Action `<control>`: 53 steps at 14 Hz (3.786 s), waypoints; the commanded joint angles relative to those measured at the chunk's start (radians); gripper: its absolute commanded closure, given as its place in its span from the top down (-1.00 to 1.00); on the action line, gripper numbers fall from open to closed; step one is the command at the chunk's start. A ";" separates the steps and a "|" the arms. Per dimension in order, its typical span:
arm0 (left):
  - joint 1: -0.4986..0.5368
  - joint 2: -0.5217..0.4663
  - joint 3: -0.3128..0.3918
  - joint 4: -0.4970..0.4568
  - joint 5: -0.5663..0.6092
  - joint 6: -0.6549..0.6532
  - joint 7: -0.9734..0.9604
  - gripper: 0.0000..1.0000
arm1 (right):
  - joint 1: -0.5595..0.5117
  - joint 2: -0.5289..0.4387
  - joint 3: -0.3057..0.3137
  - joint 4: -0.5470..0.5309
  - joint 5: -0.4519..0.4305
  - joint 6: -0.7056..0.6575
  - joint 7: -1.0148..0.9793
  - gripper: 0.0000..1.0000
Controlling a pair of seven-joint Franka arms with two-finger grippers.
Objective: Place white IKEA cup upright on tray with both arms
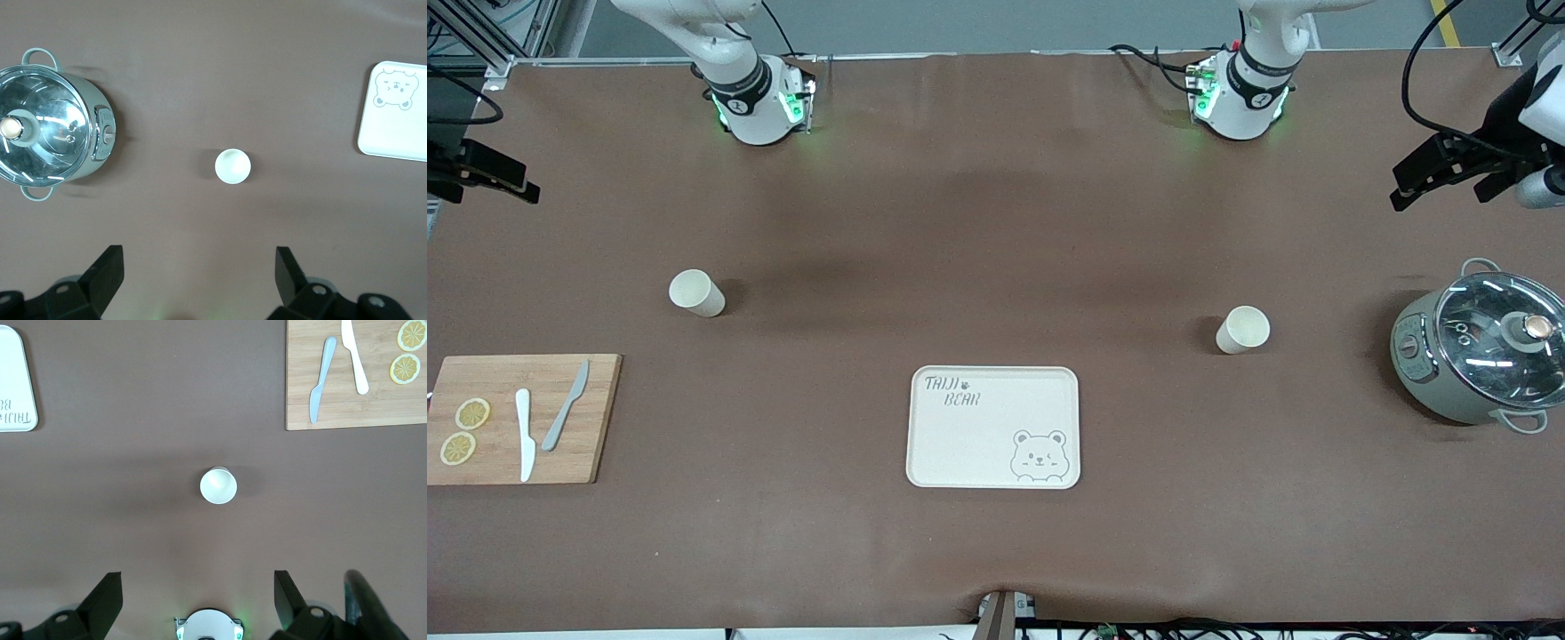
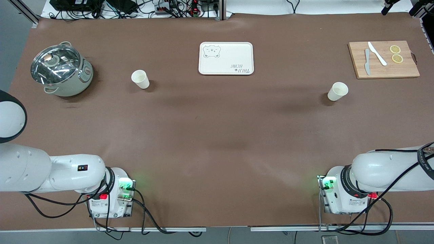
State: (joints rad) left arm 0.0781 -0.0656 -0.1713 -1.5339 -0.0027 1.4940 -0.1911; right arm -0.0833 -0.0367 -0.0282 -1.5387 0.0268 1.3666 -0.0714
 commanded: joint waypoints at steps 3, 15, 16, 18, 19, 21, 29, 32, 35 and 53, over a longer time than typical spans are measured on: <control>0.005 0.006 -0.001 0.023 0.010 -0.021 0.012 1.00 | -0.024 -0.005 0.014 -0.001 0.015 -0.006 -0.001 1.00; 0.003 0.142 -0.036 -0.315 0.010 0.363 0.009 1.00 | -0.052 0.038 0.014 0.046 0.022 -0.006 -0.013 1.00; 0.005 0.150 -0.037 -0.374 0.010 0.446 0.010 1.00 | -0.050 0.038 0.014 0.046 0.022 -0.006 -0.013 1.00; 0.003 0.190 -0.039 -0.437 0.010 0.558 0.009 1.00 | -0.049 0.038 0.014 0.043 0.021 -0.006 -0.011 1.00; -0.004 0.211 -0.039 -0.457 0.010 0.601 0.009 1.00 | -0.050 0.038 0.014 0.043 0.021 -0.006 -0.011 1.00; -0.009 0.249 -0.040 -0.501 0.010 0.688 0.009 1.00 | -0.053 0.040 0.014 0.043 0.019 -0.006 -0.014 1.00; -0.006 0.339 -0.040 -0.612 0.010 0.910 0.021 1.00 | -0.065 0.092 0.014 0.043 0.015 -0.006 -0.014 1.00; 0.005 0.323 -0.039 -0.638 0.010 0.908 0.028 1.00 | -0.069 0.135 0.014 0.042 0.013 -0.011 -0.014 1.00; 0.023 0.316 -0.037 -0.661 0.020 0.908 0.039 1.00 | -0.082 0.141 0.014 0.038 0.010 -0.024 -0.014 1.00; 0.049 0.369 -0.043 -0.658 0.047 0.911 0.041 -1.00 | -0.105 0.126 0.014 -0.290 0.015 0.284 -0.054 1.00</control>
State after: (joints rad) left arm 0.1267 0.2941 -0.2089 -2.2072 0.0245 2.3957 -0.1530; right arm -0.1681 0.1284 -0.0272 -1.7652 0.0285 1.6117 -0.1032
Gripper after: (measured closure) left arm 0.890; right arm 0.000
